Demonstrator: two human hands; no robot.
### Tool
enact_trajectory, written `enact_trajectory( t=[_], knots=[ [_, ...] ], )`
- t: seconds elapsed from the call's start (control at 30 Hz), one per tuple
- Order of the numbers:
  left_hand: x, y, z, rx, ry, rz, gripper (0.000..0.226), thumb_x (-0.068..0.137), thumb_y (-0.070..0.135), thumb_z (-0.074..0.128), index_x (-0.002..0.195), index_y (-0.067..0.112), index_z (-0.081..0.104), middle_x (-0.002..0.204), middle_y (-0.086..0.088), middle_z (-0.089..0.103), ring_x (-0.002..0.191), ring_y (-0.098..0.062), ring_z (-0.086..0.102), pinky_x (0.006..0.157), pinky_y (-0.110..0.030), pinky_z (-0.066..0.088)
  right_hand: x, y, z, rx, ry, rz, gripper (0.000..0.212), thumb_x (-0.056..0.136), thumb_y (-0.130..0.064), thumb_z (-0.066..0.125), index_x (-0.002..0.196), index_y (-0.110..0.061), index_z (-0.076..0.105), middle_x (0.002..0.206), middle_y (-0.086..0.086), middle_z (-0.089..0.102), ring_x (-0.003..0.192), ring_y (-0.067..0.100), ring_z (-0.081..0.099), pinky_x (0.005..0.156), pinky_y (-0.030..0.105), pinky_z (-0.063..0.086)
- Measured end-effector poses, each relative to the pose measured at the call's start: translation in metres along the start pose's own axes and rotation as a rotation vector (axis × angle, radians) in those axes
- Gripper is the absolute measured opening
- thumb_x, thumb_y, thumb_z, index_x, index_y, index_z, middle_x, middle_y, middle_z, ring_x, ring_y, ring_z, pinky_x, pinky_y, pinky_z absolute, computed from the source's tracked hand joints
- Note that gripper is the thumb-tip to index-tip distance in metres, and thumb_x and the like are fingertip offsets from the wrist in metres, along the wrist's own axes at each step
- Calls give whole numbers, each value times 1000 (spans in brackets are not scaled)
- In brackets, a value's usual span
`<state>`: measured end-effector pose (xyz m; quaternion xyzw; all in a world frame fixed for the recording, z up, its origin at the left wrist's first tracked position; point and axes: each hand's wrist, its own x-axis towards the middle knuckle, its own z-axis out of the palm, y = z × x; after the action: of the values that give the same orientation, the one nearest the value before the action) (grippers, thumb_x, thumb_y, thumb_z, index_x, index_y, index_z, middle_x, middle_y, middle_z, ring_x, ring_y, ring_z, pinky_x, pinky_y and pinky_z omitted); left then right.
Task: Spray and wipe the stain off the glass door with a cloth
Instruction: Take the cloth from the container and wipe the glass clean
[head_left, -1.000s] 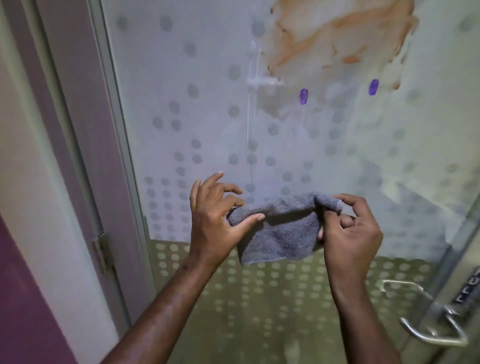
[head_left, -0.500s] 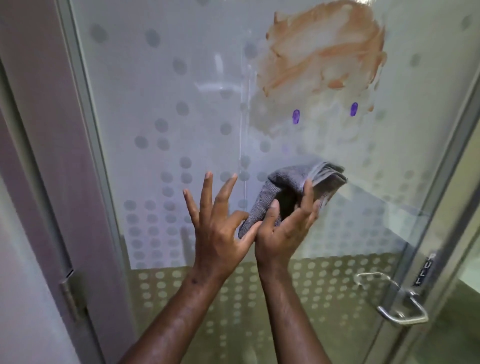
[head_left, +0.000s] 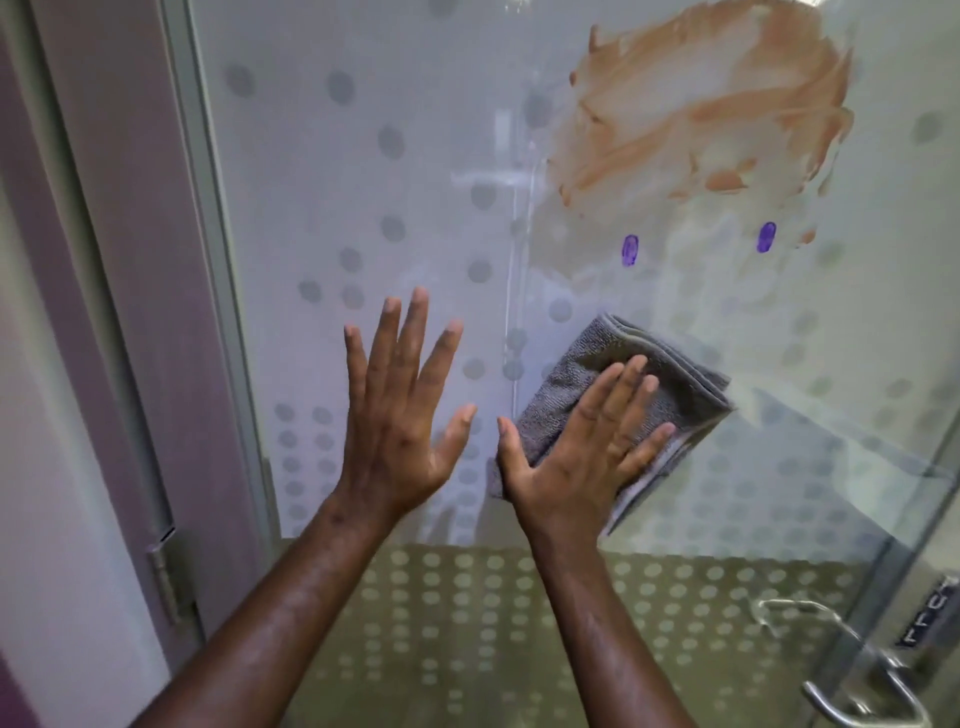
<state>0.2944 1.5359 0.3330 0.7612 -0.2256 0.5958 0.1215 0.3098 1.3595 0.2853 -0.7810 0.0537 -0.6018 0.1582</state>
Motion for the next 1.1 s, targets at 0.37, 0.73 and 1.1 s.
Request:
enact_trajectory(
  t=[0.37,0.73,1.1],
  knots=[
    [81,-74,-22,313,48,4,74,102,45,47,165,15,21,173,-15,19,161,-37,14,124,-73,8,-1,5,3,111,32,-35,70,105,-44,23,166,-14,6,175,6,0,162,32,4,127,62,-4],
    [79,-78,-18,302,40,33,65,109,47,25,166,19,12,175,-10,11,162,-34,8,124,-71,5,-29,-70,8,12,-126,-496,74,99,-47,36,165,-18,19,175,7,3,162,30,7,126,64,-1],
    [24,-76,-10,237,16,36,68,107,42,41,165,15,19,173,-15,16,162,-33,9,126,-68,5,-4,15,-13,-24,13,-194,80,87,-34,47,163,-21,24,173,7,12,162,24,9,126,63,-6]
  ],
)
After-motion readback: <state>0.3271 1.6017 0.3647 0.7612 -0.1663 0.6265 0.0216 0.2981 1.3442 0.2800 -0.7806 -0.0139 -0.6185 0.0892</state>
